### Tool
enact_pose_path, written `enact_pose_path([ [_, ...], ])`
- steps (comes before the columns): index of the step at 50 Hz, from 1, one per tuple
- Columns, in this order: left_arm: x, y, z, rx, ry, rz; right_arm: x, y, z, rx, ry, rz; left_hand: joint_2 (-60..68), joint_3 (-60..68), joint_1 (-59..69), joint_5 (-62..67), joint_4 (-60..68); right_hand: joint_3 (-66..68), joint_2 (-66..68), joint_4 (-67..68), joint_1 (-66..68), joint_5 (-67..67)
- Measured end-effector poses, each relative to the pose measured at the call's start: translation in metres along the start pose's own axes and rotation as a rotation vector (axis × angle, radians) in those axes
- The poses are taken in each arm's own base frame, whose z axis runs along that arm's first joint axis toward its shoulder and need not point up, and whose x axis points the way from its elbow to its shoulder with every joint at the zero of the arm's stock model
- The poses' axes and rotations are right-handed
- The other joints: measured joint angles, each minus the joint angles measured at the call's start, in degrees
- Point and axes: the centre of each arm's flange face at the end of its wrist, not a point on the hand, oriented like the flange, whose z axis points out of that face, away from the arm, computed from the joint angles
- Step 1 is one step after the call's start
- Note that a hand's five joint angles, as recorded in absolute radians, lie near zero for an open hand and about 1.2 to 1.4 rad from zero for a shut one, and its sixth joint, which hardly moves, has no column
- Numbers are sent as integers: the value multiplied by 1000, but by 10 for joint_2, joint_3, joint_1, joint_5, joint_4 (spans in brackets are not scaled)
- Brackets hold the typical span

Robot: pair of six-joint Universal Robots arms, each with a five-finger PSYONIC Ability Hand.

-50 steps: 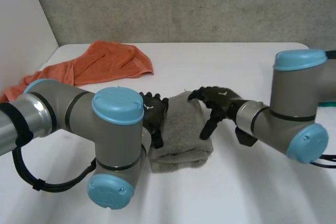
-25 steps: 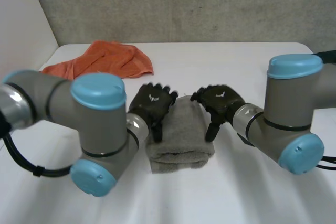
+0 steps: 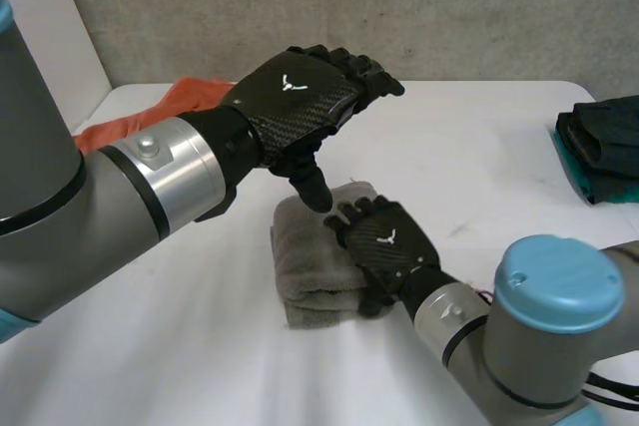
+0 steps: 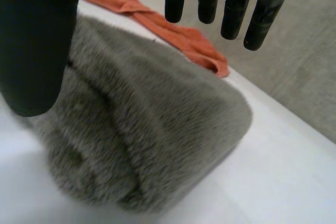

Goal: Fold the laundry.

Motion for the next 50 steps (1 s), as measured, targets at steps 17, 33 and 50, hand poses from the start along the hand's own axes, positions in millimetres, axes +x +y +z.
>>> enact_pose_path([
  [17, -2, 2, 0, -4, -10, -63, -16, 29, 31, 54, -8, -138, 0, 0, 0, 0, 0, 0, 0, 0, 0, 0],
  [33, -1, 3, 0, -6, -3, -64, -9, 27, 64, 95, 11, -144, 0, 0, 0, 0, 0, 2, 2, 1, 2, 0],
  [50, -3, 5, 0, -11, -6, -67, -5, 24, 94, 90, -6, -142, 0, 0, 0, 0, 0, 517, 527, 509, 389, 460],
])
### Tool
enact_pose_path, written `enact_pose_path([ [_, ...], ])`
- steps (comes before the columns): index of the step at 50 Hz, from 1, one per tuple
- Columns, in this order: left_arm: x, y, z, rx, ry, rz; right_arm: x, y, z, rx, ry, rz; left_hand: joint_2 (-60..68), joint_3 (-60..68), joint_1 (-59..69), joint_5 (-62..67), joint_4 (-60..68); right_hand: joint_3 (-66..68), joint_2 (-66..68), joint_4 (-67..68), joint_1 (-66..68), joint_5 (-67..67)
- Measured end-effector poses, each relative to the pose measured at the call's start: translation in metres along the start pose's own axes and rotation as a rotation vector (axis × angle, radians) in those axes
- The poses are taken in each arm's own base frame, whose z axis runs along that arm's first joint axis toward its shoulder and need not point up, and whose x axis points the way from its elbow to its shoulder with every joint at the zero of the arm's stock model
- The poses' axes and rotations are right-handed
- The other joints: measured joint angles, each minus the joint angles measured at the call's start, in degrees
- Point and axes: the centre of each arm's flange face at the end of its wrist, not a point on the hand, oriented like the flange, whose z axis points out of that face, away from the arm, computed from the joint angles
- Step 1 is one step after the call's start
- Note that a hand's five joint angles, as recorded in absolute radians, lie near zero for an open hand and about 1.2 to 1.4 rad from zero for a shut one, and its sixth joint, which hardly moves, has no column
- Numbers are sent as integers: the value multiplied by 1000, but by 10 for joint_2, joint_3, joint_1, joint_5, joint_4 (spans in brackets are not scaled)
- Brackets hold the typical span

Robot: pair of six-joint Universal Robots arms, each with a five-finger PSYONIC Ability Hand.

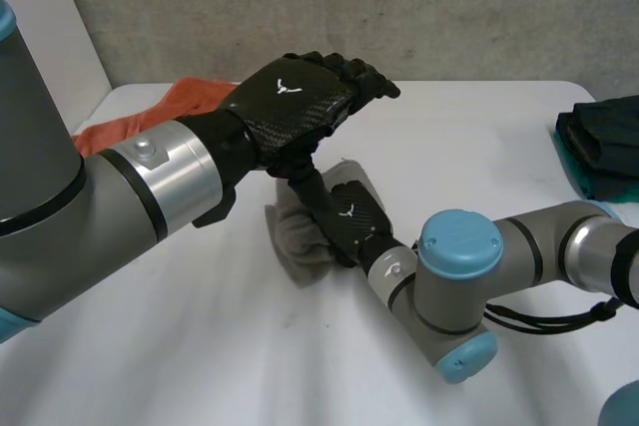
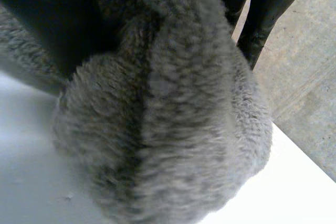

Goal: Fold the laundry.

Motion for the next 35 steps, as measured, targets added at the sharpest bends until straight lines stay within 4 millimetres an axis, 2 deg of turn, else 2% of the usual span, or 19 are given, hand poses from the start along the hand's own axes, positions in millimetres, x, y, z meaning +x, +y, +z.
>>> enact_pose_path([
  [5, -1, 0, 0, -1, -3, 0, 3, -2, 1, -3, 4, 4, 0, 0, 0, 0, 0, 16, 13, 25, 4, 15],
  [9, -2, 1, 0, -2, -6, -1, 26, -7, -1, -9, 44, 12, 0, 0, 0, 0, 0, 16, 13, 25, 4, 15],
  [15, -1, 1, 0, -5, -3, -4, 95, -1, -15, -36, 131, 15, 0, 0, 0, 0, 0, 20, 13, 25, 13, 15],
  [16, -1, 1, 0, -5, -2, -5, 101, 1, -17, -38, 134, 14, 0, 0, 0, 0, 0, 20, 13, 25, 13, 15],
  [17, -1, 2, 0, -6, -1, -6, 119, 6, -22, -45, 144, 8, 0, 0, 0, 0, 0, 22, 13, 29, 13, 25],
  [18, -1, 2, 0, -6, -1, -7, 126, 8, -24, -47, 147, 6, 0, 0, 0, 0, 0, 22, 13, 29, 13, 27],
  [21, 0, 2, 0, -7, 1, -10, 168, 25, -37, -63, 158, -17, 0, 0, 0, 0, 0, 23, 13, 29, 13, 29],
  [24, 0, 2, 0, -7, 2, -11, 196, 37, -47, -65, 166, -46, 0, 0, 0, 0, 0, 23, 13, 29, 13, 29],
  [26, 0, 2, 0, -7, 2, -12, 206, 40, -49, -62, 168, -59, 0, 0, 0, 0, 0, 23, 13, 29, 13, 29],
  [27, 0, 3, 0, -7, 2, -12, 220, 43, -53, -50, 172, -82, 0, 0, 0, 0, 0, 23, 13, 29, 13, 29],
  [31, 0, 3, 0, -7, 1, -12, 248, 39, -54, -4, 188, -126, 0, 0, 0, 0, 0, 23, 13, 29, 13, 29],
  [34, -1, 3, 0, -8, -1, -13, 272, 25, -51, 54, 217, -145, 0, 0, 0, 0, 0, 23, 13, 29, 13, 29],
  [35, -1, 3, 0, -8, -2, -13, 287, 16, -49, 90, 239, -148, 0, 0, 0, 0, 0, 23, 13, 29, 13, 29],
])
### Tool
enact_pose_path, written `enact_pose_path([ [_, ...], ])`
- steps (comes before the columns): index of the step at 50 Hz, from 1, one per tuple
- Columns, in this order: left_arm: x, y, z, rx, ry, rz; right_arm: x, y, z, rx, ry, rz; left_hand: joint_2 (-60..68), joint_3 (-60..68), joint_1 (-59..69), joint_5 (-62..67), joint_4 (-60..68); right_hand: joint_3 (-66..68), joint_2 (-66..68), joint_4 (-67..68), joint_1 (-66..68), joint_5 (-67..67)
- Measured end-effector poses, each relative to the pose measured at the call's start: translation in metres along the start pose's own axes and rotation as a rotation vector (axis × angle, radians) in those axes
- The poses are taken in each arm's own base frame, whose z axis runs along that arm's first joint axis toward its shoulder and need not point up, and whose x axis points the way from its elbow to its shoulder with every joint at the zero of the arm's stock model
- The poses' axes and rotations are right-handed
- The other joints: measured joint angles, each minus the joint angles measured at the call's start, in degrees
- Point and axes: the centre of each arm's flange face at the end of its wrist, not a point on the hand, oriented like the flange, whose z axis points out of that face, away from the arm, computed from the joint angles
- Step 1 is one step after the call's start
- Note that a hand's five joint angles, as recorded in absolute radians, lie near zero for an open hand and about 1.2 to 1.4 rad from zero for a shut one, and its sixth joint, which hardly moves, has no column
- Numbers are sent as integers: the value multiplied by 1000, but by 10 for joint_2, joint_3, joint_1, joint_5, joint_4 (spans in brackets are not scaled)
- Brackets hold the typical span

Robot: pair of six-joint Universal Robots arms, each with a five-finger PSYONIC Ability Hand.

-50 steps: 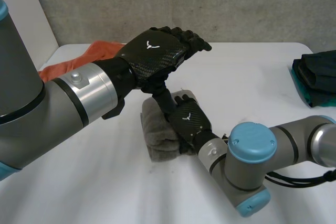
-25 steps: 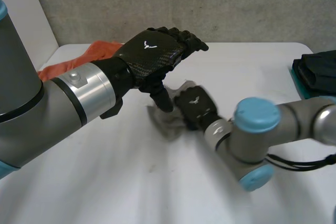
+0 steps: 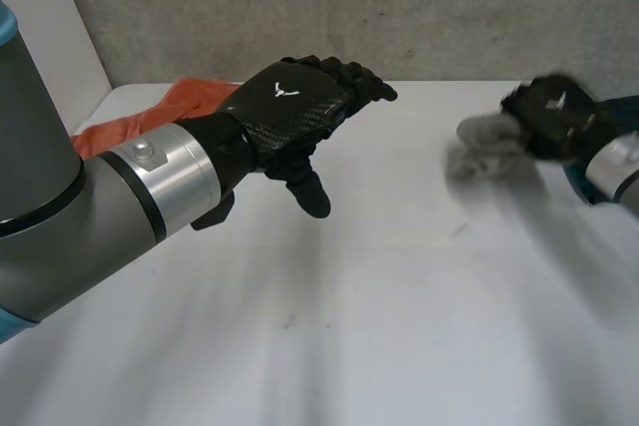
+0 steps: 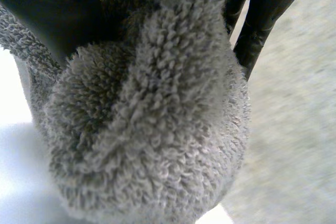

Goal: Fold the laundry.

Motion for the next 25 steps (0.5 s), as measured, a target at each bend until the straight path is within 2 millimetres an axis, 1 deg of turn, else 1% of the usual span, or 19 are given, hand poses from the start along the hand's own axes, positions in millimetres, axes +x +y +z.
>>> enact_pose_path([
  [2, 0, 0, 0, 0, -1, 0, 11, -5, 4, 27, 20, 3, 0, 0, 0, 0, 0, 0, 0, 0, 0, 0],
  [3, 0, 0, 0, -1, -1, -1, 30, -13, 10, 69, 56, 11, 0, 0, 0, 0, 0, 0, 0, 0, 0, 0],
  [4, 0, 0, 0, -2, -1, -1, 38, -15, 12, 85, 69, 14, 0, 0, 0, 0, 0, 0, 0, 0, 0, 0],
  [5, 0, 1, 0, -2, -1, -2, 59, -20, 16, 128, 111, 22, 0, 0, 0, 0, 0, 0, 0, 0, 0, 0],
  [6, -1, 1, 0, -3, -2, -3, 74, -23, 17, 158, 137, 27, 0, 0, 0, 0, 0, 0, 0, 0, 0, 0],
  [7, 0, 1, 0, -3, -1, -3, 80, -24, 18, 170, 149, 30, 0, 0, 0, 0, 0, 0, 0, 0, 0, 0],
  [8, 0, 1, 0, -4, -1, -4, 96, -25, 19, 203, 178, 35, 0, 0, 0, 0, 0, 0, 0, 0, 0, 0],
  [9, 0, 1, 0, -4, -1, -4, 104, -25, 19, 217, 191, 38, 0, 0, 0, 0, 0, 0, 0, 0, 0, 0],
  [10, 0, 1, 0, -4, -1, -4, 117, -24, 18, 243, 212, 42, 0, 0, 0, 0, 0, 0, 0, 2, 0, 0],
  [12, 0, 2, 0, -4, -1, -5, 140, -18, 17, 284, 243, 47, 0, 0, 0, 0, 0, 3, 0, 5, 0, 0],
  [13, 0, 2, 0, -4, -1, -5, 146, -15, 16, 293, 250, 48, 0, 0, 0, 0, 0, 3, 0, 5, 0, 0],
  [16, 0, 1, 0, -4, -1, -5, 165, 1, 13, 314, 269, 43, 0, 0, 0, 0, 0, 4, 0, 7, 0, 0],
  [18, 0, 1, 0, -4, 0, -5, 176, 18, 9, 313, 277, 35, 0, 0, 0, 0, 0, 4, 0, 7, 0, 0],
  [21, 0, 2, 0, -5, 0, -6, 183, 43, 3, 299, 273, 28, 0, 0, 0, 0, 0, 4, 0, 7, 0, 0],
  [22, 0, 3, 0, -7, 0, -8, 185, 59, -1, 285, 265, 29, 0, 0, 0, 0, 0, 4, 0, 7, 2, 0],
  [23, 0, 3, 1, -8, 1, -9, 185, 65, -2, 279, 262, 30, 0, 0, 0, 0, 0, 4, 0, 7, 7, 0],
  [24, 0, 4, 1, -10, 1, -10, 184, 79, -6, 264, 253, 33, 0, 0, 0, 0, 0, 4, 1, 7, 8, 0],
  [25, 0, 4, 1, -11, 2, -11, 183, 88, -8, 252, 248, 38, 0, 0, 0, 0, 0, 4, 2, 7, 8, 0],
])
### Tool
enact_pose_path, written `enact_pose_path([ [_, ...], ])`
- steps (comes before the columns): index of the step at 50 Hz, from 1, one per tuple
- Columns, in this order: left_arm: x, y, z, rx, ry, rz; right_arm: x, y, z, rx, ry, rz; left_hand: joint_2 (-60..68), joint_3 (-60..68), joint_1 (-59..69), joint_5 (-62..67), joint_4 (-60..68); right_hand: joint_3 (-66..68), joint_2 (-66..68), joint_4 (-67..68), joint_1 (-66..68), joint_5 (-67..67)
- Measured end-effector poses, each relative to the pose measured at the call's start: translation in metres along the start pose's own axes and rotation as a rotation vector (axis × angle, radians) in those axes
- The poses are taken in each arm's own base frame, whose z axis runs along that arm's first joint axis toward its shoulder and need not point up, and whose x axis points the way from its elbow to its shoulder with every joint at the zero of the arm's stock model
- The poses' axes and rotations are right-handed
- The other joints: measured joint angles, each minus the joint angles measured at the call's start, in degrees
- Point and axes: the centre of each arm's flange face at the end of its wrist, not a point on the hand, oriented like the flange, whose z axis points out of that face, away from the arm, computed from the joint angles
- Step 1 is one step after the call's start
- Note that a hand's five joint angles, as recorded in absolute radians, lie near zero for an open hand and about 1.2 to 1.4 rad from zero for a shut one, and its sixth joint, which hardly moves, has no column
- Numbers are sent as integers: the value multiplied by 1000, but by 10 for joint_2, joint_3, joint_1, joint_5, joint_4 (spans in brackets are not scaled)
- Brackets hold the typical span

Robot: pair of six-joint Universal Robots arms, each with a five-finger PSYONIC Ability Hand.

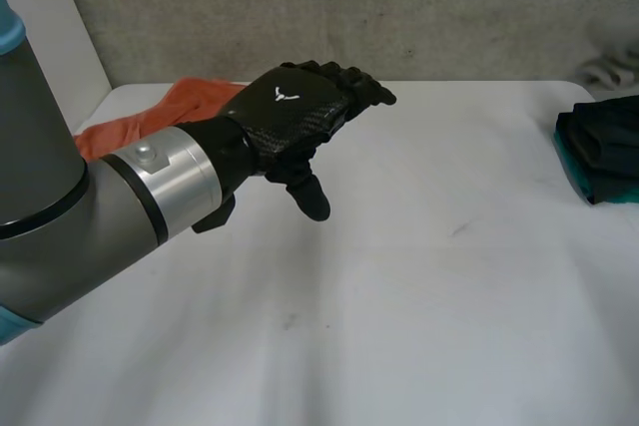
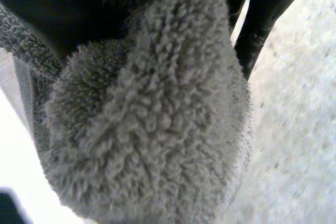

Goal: Fold the laundry.

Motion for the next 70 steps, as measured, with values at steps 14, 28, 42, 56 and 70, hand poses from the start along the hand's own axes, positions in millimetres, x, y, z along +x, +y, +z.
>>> enact_pose_path([
  [14, 2, 7, 2, -21, 7, -14, -4, 84, -66, -149, -56, 54, 0, 0, 0, 0, 0, 0, 1, 0, 0, 18],
  [28, 4, 8, 2, -20, 14, -30, 24, 54, -85, -187, 13, 46, 0, 0, 0, 0, 0, -543, -541, -543, -401, -480],
  [42, 5, 6, 2, -15, 15, -35, 107, -19, -130, -310, 282, -147, 0, 0, 0, 0, 0, -543, -541, -543, -401, -490],
  [56, 2, 0, 1, 6, 6, -40, 143, -90, -131, -450, 721, -499, 0, 0, 0, 0, 0, -543, -541, -543, -401, -490],
  [70, -48, 0, 6, 67, -159, -16, -120, -203, -50, -93, 146, 96, 0, 0, 0, 0, 0, -543, -541, -543, -401, -490],
])
